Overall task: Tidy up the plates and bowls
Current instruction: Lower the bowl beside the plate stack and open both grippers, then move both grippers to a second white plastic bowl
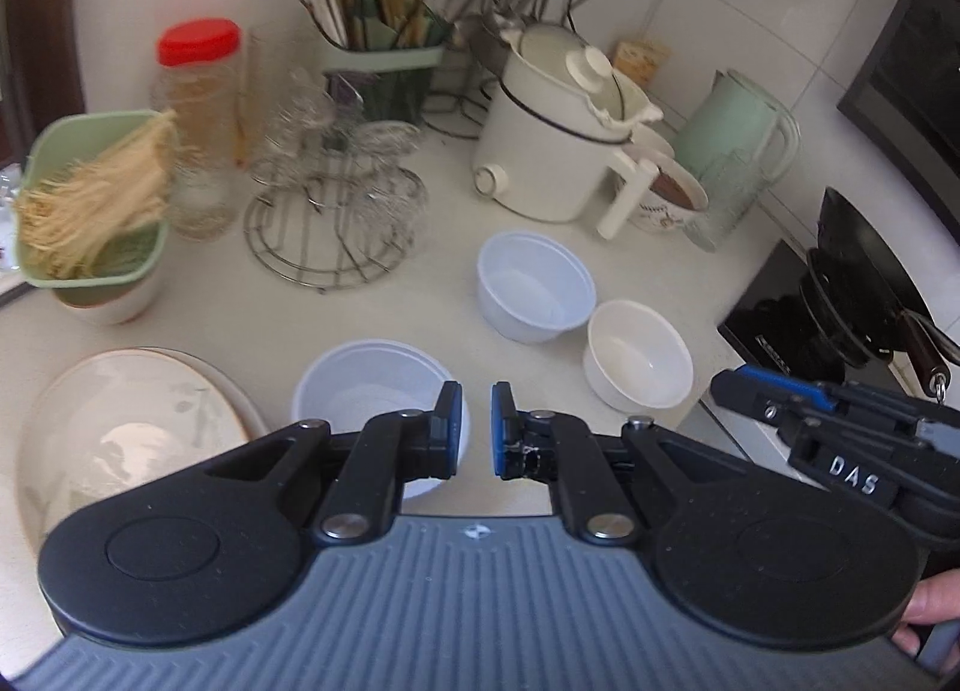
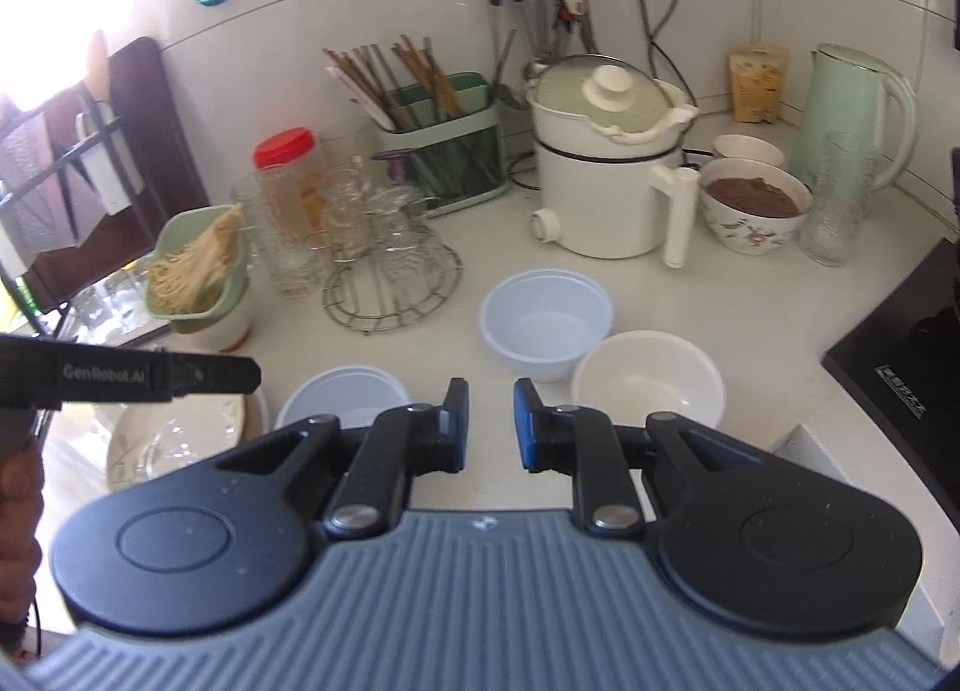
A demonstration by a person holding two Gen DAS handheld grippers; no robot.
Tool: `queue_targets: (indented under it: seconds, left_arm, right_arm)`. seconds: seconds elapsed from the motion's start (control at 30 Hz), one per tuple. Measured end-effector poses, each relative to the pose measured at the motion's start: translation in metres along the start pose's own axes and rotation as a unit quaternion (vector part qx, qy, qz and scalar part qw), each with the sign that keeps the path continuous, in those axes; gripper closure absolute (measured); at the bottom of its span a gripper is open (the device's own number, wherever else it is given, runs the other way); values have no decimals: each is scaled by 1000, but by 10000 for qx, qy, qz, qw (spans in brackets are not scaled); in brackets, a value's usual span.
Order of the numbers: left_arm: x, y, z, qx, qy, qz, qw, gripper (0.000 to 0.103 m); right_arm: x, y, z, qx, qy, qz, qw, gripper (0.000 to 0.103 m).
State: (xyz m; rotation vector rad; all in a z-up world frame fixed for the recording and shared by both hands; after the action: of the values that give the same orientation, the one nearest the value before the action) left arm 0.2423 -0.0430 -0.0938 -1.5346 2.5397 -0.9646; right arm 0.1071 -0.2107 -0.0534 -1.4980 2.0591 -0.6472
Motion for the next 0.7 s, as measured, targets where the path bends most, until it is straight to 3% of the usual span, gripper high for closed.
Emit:
queue_targets:
  seconds: [0.37,0.7]
  left_arm:
    - [20,-29,49,-513,268,-98,9983,93]
    - [17,-49,74,-620,-54,-144,9980,78]
  right_arm:
    - [46,-15,15,-98,33,301,9995,83]
    - [69,-37,45,-38,-134,505,9986,83]
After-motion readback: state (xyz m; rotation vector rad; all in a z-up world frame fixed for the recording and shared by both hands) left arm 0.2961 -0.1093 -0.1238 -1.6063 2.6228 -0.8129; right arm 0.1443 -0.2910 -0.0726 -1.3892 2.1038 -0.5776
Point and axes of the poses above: each gripper's, at about its wrist camera, not at the fingertips, and z roughly the way its jaws point, x to its right, y to its underside, the point moved 1 cm from there along z, roughly the way its jaws point, and after that the axes turned 8 degrees about -x, right-handed, at the moved point
